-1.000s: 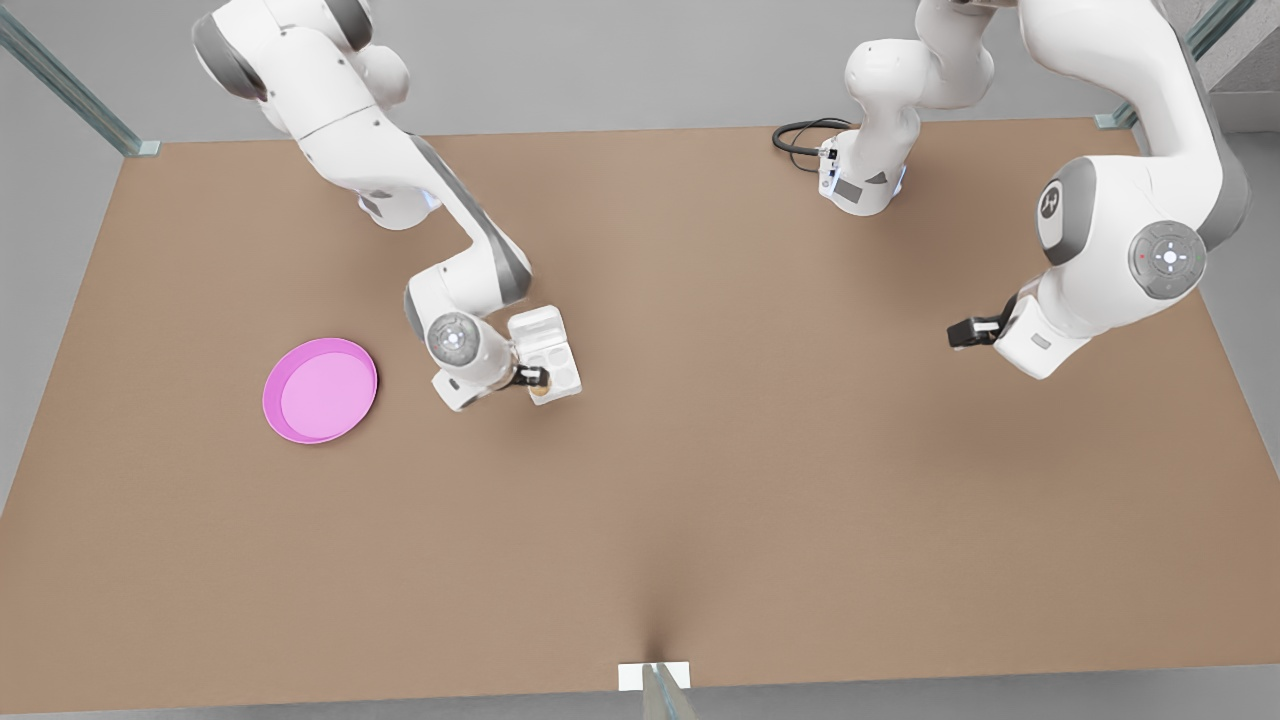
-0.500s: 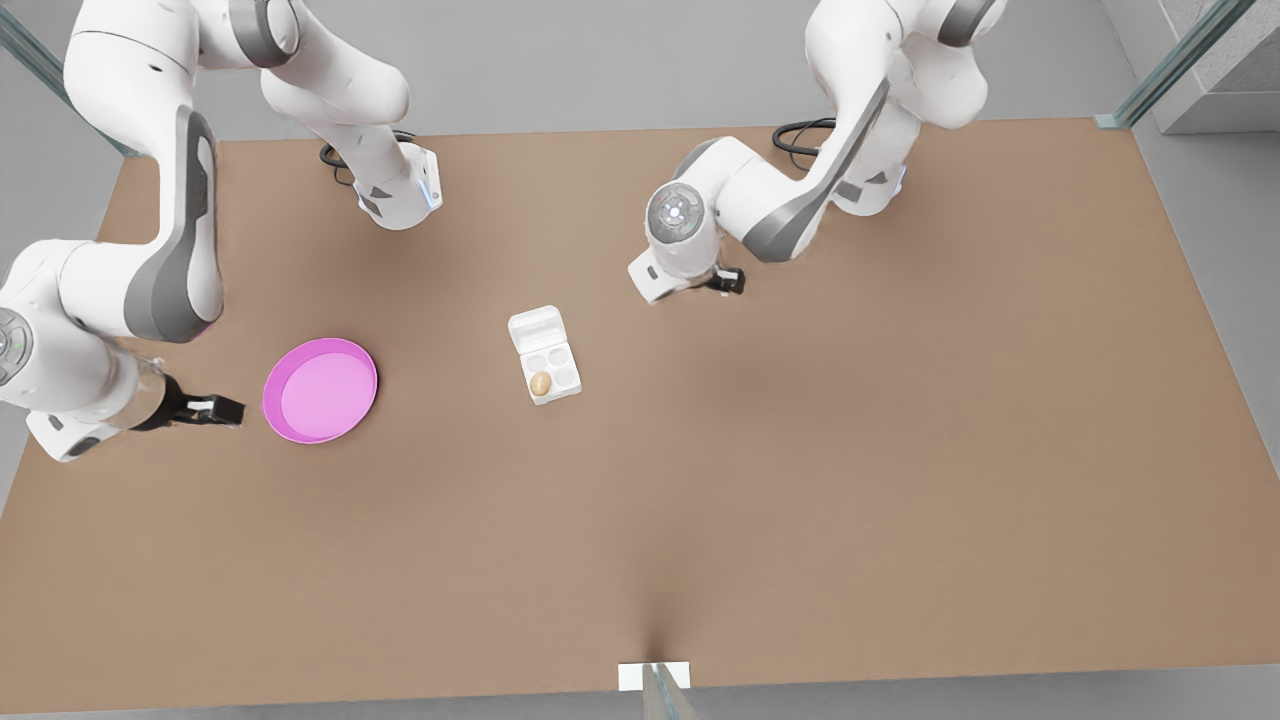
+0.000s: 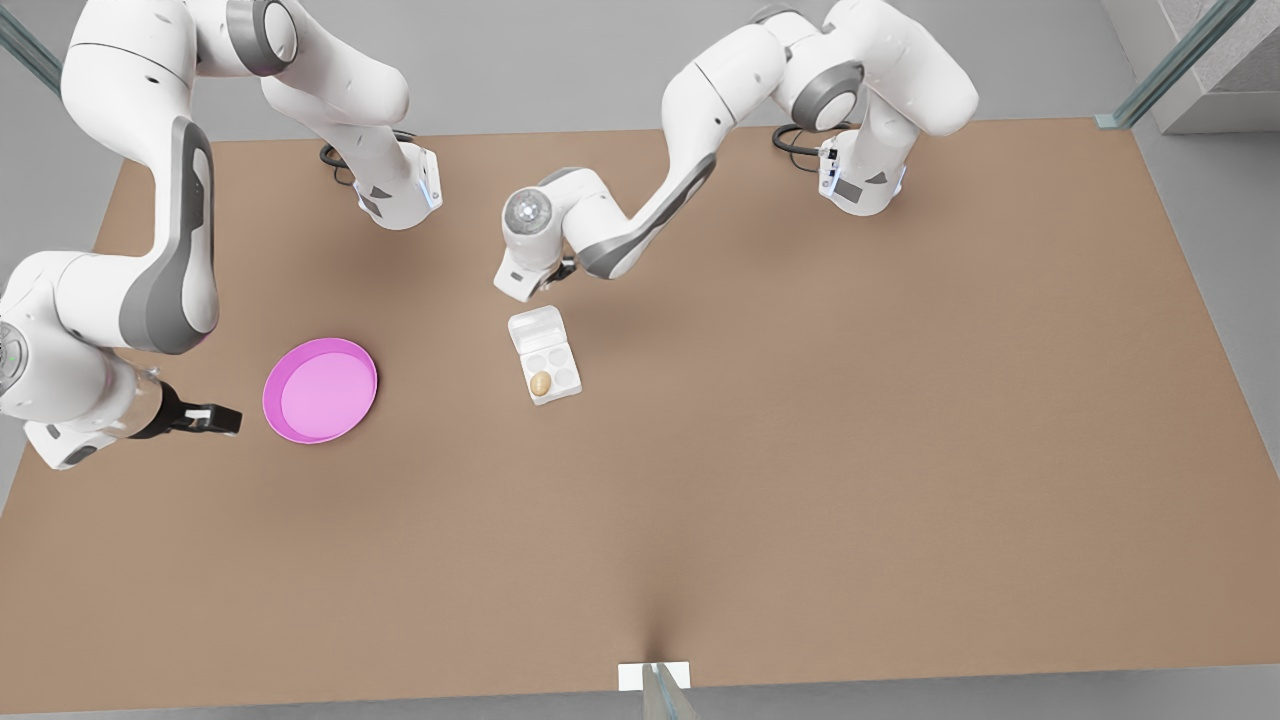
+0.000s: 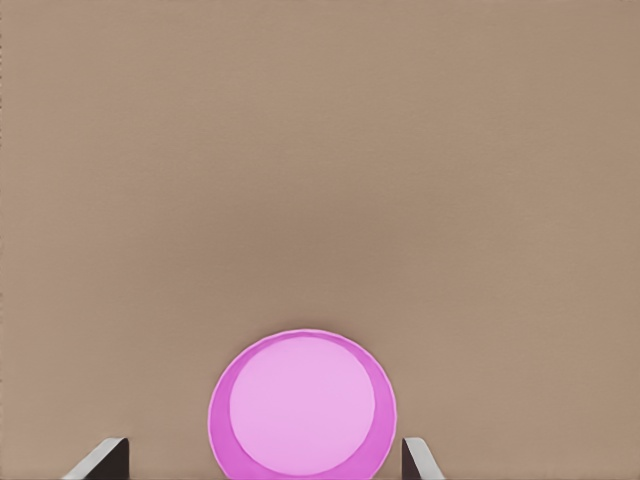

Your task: Pack egg into the box and close the box lid

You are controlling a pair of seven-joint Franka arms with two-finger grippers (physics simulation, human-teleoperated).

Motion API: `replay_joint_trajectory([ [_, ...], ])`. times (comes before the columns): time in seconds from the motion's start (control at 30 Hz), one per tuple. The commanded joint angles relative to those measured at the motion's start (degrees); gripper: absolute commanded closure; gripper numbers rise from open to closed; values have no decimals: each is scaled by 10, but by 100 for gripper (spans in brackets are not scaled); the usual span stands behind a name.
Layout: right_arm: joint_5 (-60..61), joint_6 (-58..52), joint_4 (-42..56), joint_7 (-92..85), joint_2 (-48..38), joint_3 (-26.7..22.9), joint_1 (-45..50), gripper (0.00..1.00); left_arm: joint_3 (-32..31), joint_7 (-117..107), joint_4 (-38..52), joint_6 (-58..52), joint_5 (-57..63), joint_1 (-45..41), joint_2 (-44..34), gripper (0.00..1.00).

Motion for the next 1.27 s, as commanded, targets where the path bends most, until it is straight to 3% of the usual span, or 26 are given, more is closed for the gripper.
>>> replay_joint_trajectory([
  [0.0,0,0,0,0,0,0,0,0,1,0,11,0,-5,0,7,79],
  [0.4,0,-4,1,0,0,1,2,0,23,42,42,18,-1,41,25,79],
  [0.5,2,-2,1,1,1,1,1,0,22,48,92,-60,2,65,16,79],
  [0.53,7,-2,1,0,0,0,-1,0,18,98,132,-169,-3,118,-31,5],
  [0.57,12,-2,1,1,1,0,-2,0,24,122,128,-210,0,163,-87,0],
  [0.63,12,0,1,0,1,0,-4,0,154,303,127,-327,-2,206,-106,0],
  [0.73,12,0,1,0,1,-1,-3,0,288,659,125,-410,-2,312,-132,0],
  [0.8,12,-1,1,0,1,0,-3,0,290,715,99,-409,-2,377,-161,0],
  [0.83,12,0,1,0,1,0,-3,0,285,718,66,-390,3,405,-193,0],
  [0.87,12,0,1,0,1,0,-3,0,209,717,-8,-342,62,439,-256,0],
  [0.9,12,0,1,0,1,0,-3,0,37,708,-48,-341,172,548,-309,0],
  [0.97,12,1,2,0,1,0,-3,0,-46,710,-125,-347,201,616,-396,0],
  [1.23,9,0,2,-5,8,0,-3,0,-47,705,-151,-352,201,618,-418,0],
])
